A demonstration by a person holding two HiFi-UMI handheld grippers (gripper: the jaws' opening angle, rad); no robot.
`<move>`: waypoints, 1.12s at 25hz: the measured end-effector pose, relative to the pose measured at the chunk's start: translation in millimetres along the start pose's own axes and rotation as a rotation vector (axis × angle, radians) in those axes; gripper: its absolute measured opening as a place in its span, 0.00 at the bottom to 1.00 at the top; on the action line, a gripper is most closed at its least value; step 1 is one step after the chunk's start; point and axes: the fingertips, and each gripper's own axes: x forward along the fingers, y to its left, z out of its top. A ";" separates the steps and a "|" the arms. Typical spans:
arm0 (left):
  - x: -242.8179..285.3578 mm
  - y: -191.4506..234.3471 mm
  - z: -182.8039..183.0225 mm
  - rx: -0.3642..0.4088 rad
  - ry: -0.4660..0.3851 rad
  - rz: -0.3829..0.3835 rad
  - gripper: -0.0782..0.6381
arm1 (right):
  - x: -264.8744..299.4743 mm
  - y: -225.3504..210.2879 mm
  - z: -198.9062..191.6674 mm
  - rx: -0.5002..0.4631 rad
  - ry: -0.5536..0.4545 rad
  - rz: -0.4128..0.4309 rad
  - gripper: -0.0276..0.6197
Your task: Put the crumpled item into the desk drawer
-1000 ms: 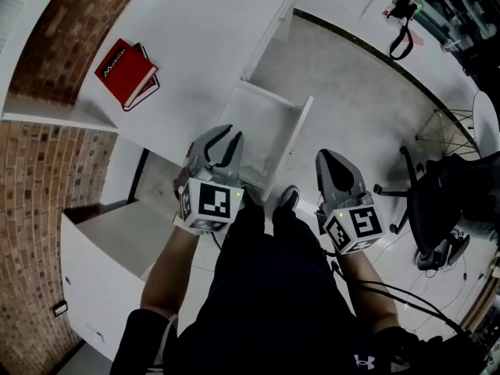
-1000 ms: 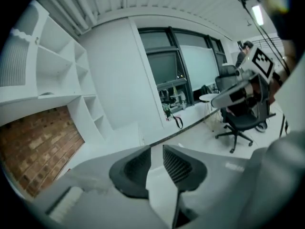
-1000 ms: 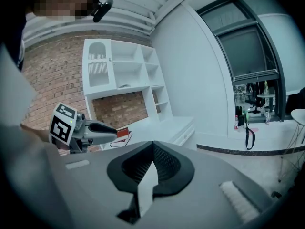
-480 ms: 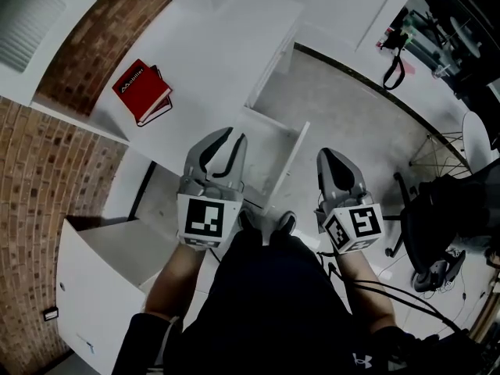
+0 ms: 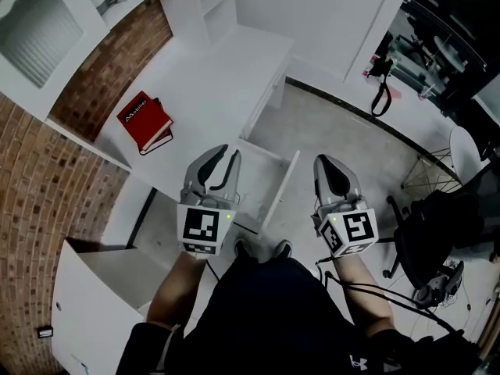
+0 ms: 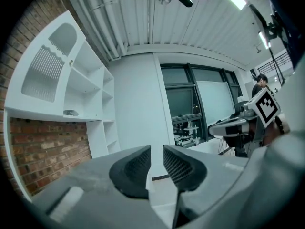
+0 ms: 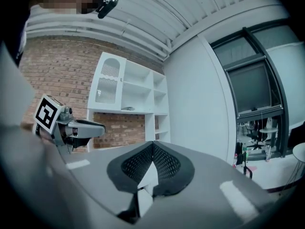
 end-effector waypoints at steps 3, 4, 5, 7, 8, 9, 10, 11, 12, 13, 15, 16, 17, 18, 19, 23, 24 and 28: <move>3.7 8.5 -4.7 -0.034 -0.005 0.017 0.23 | 3.2 -7.6 7.6 -0.054 -0.022 -0.014 0.05; 5.0 11.7 -5.4 -0.048 -0.009 0.023 0.23 | 4.5 -11.1 11.0 -0.065 -0.035 -0.021 0.05; 6.3 14.6 -5.5 -0.063 -0.014 0.029 0.23 | 5.7 -14.6 14.6 -0.070 -0.050 -0.027 0.05; 7.8 18.3 -4.3 -0.091 -0.026 0.038 0.23 | 6.4 -20.3 22.0 -0.074 -0.076 -0.037 0.05; 8.2 19.0 -3.8 -0.098 -0.030 0.042 0.23 | 5.9 -22.4 25.4 -0.071 -0.087 -0.041 0.05; 8.7 19.1 -3.1 -0.101 -0.033 0.045 0.23 | 5.2 -24.0 28.5 -0.066 -0.096 -0.045 0.05; 9.5 18.7 -2.1 -0.101 -0.036 0.046 0.23 | 4.5 -25.0 31.3 -0.061 -0.104 -0.048 0.05; 10.5 17.9 -0.5 -0.099 -0.040 0.045 0.23 | 4.0 -25.6 33.8 -0.059 -0.111 -0.050 0.05; 11.7 16.9 1.6 -0.097 -0.044 0.044 0.23 | 3.8 -25.7 36.0 -0.060 -0.117 -0.050 0.05; 12.9 15.9 4.3 -0.094 -0.050 0.043 0.23 | 4.0 -25.5 38.0 -0.063 -0.122 -0.048 0.05; 15.0 14.7 10.4 -0.085 -0.064 0.042 0.23 | 5.5 -24.6 41.4 -0.071 -0.129 -0.043 0.05; 15.8 14.6 13.1 -0.080 -0.071 0.041 0.23 | 7.0 -24.1 42.6 -0.074 -0.132 -0.040 0.05; 16.3 14.7 14.9 -0.075 -0.075 0.039 0.23 | 8.4 -23.6 43.1 -0.075 -0.133 -0.039 0.05; 16.4 14.6 15.7 -0.072 -0.077 0.037 0.23 | 9.5 -23.1 42.9 -0.074 -0.132 -0.039 0.05; 16.3 14.5 15.4 -0.070 -0.076 0.035 0.23 | 10.3 -22.7 42.2 -0.072 -0.130 -0.039 0.05; 16.9 15.4 9.8 -0.074 -0.063 0.033 0.23 | 13.6 -22.6 38.5 -0.067 -0.121 -0.036 0.05; 17.2 16.0 8.0 -0.075 -0.060 0.033 0.23 | 14.6 -22.6 37.4 -0.066 -0.119 -0.035 0.05; 18.6 19.7 1.7 -0.083 -0.049 0.041 0.23 | 18.9 -22.4 32.8 -0.064 -0.109 -0.030 0.05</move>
